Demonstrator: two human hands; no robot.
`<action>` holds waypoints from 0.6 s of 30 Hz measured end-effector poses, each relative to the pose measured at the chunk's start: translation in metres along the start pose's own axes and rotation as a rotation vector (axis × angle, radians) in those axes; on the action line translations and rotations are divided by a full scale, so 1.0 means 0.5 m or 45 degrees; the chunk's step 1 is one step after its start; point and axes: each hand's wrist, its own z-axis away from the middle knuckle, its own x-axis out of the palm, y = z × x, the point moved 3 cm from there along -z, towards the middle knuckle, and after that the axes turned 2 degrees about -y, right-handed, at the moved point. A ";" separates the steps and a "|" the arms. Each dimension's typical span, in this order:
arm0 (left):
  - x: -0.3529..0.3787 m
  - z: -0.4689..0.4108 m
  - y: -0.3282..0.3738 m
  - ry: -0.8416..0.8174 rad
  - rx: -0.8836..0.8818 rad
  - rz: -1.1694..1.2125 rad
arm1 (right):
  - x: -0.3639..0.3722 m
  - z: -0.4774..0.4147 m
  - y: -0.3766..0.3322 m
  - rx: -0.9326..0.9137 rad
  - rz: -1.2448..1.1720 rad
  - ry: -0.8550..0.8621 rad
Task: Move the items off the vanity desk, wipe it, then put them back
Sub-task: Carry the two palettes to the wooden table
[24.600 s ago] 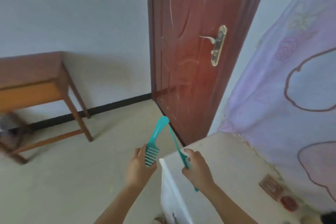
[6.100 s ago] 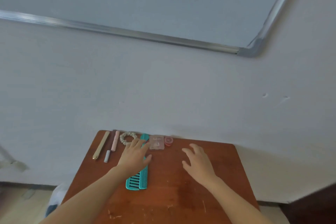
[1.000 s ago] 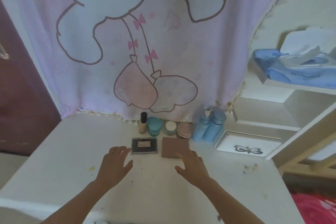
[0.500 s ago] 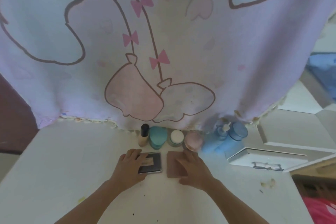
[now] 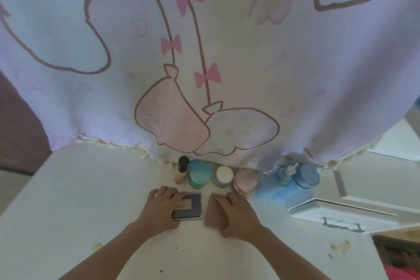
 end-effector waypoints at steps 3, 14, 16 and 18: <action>-0.007 0.012 -0.005 0.022 -0.023 0.031 | 0.001 0.004 -0.005 0.025 -0.041 0.009; -0.087 0.131 -0.011 0.230 -0.488 0.282 | -0.057 0.024 -0.053 -0.233 0.072 0.041; -0.101 0.178 0.005 0.327 -0.552 0.246 | -0.066 0.027 -0.069 -0.317 0.087 0.071; -0.105 0.232 0.031 0.403 -0.670 0.242 | -0.061 0.035 -0.087 -0.405 0.088 0.068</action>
